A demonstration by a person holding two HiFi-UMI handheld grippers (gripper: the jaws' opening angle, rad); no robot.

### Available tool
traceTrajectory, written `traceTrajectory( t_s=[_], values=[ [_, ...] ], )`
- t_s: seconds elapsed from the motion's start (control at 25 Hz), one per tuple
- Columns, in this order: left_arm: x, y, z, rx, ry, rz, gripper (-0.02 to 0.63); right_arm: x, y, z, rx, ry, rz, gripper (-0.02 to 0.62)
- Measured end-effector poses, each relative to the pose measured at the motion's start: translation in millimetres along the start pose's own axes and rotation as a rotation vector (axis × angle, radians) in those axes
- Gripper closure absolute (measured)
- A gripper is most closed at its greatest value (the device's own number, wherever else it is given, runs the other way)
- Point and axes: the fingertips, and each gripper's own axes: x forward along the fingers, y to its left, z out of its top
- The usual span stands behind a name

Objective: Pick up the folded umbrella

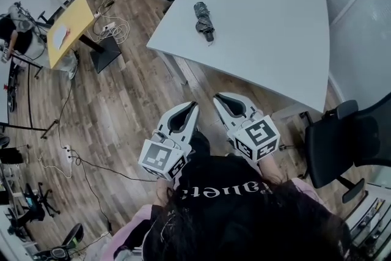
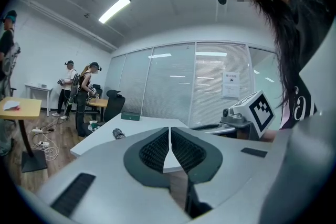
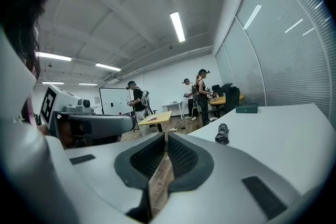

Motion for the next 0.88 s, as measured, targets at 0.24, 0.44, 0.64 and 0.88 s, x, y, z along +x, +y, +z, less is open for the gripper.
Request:
traceTrajectory(
  t_s=[0.24, 0.44, 0.64, 0.88],
  values=[
    [15.7, 76.9, 15.0, 0.013, 0.013, -0.019, 0.578, 75.0, -7.8, 18.6, 0.027, 0.016, -0.014, 0.563],
    [28.9, 137.5, 22.8, 0.001, 0.016, -0.029, 0.578, 131.7, -19.6, 26.7, 0.040, 0.041, -0.042, 0.563],
    [43.2, 186.6, 29.2, -0.012, 0.017, -0.052, 0.578, 177.0, -33.9, 36.2, 0.058, 0.054, -0.078, 0.563],
    [55.3, 229.8, 29.7, -0.022, 0.033, -0.084, 0.578, 217.5, -41.5, 39.9, 0.085, 0.058, -0.107, 0.563]
  ],
)
